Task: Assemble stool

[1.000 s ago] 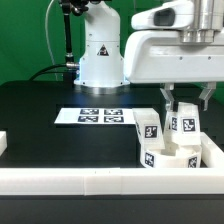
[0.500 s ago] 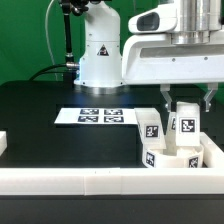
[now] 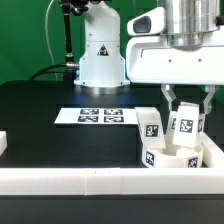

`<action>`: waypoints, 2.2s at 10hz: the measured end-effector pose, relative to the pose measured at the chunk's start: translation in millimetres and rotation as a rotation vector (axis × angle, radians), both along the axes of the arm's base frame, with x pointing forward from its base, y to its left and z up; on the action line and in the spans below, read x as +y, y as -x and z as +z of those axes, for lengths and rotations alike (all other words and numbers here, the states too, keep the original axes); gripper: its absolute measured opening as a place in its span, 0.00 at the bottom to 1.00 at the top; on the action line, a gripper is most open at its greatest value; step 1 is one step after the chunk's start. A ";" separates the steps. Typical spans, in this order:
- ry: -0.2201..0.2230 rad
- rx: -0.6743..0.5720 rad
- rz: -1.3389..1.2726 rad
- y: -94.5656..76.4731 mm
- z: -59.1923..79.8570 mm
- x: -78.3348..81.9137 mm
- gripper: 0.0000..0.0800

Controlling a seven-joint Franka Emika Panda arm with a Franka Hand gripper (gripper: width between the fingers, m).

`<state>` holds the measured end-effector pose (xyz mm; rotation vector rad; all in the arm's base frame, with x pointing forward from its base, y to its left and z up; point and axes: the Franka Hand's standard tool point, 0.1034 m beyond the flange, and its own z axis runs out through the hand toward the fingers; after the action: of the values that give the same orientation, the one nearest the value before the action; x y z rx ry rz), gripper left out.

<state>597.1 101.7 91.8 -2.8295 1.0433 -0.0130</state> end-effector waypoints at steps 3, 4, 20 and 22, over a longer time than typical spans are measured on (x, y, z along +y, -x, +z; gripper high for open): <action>-0.024 0.026 -0.222 -0.5 0.2 3.7 0.42; -0.028 0.036 -0.298 -0.4 0.5 5.8 0.42; -0.178 0.109 -1.109 -2.3 -5.6 20.5 0.55; -0.173 0.119 -1.058 -2.3 -0.7 24.0 0.72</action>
Offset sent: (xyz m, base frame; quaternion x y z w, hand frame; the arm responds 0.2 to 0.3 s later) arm 0.0026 -0.0010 0.0056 -0.0161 0.0215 0.1819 0.9829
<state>599.4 125.7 91.1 -1.8360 2.2699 0.1357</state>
